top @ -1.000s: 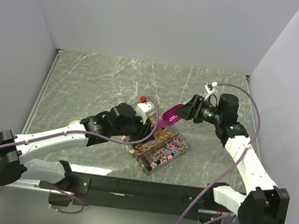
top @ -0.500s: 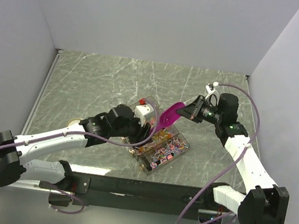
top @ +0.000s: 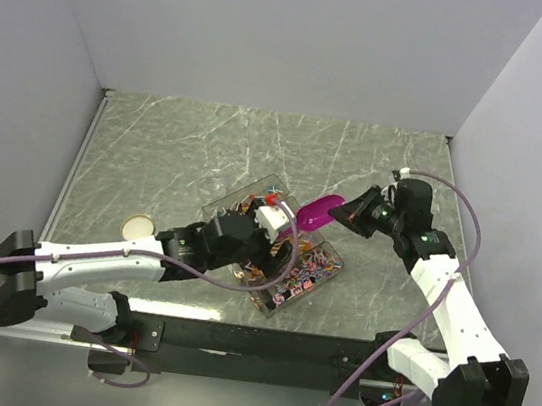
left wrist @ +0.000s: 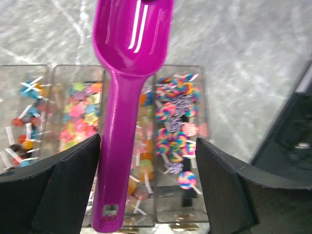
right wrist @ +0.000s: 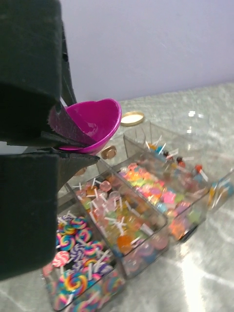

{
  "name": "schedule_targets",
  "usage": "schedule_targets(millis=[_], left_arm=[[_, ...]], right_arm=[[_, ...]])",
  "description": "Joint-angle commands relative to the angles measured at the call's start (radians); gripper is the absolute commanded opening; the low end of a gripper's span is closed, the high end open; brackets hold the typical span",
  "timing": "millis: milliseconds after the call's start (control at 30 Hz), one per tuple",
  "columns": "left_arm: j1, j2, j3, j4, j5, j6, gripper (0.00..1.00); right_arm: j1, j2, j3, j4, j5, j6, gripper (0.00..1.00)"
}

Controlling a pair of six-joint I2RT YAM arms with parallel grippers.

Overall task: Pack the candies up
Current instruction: Adjust the spatula.

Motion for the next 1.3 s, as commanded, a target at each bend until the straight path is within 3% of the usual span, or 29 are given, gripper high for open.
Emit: schedule_targets(millis=[0, 267, 600, 1133, 1267], left_arm=[[-0.039, 0.022, 0.032, 0.062, -0.171, 0.081, 0.83], [-0.047, 0.048, 0.009, 0.126, -0.188, 0.152, 0.78], [0.005, 0.030, -0.020, 0.114, -0.021, 0.116, 0.55], [0.060, 0.019, -0.049, 0.093, 0.085, 0.112, 0.55], [0.062, 0.007, -0.066, 0.105, 0.094, 0.116, 0.50]], right_arm=[[0.013, -0.017, 0.038, -0.064, 0.046, 0.053, 0.00], [0.022, -0.029, 0.002, -0.037, 0.020, 0.086, 0.00], [0.022, -0.031, -0.039, 0.002, -0.011, 0.115, 0.00], [0.022, -0.002, -0.054, 0.028, -0.072, 0.129, 0.00], [0.021, 0.005, -0.061, 0.031, -0.084, 0.133, 0.00]])
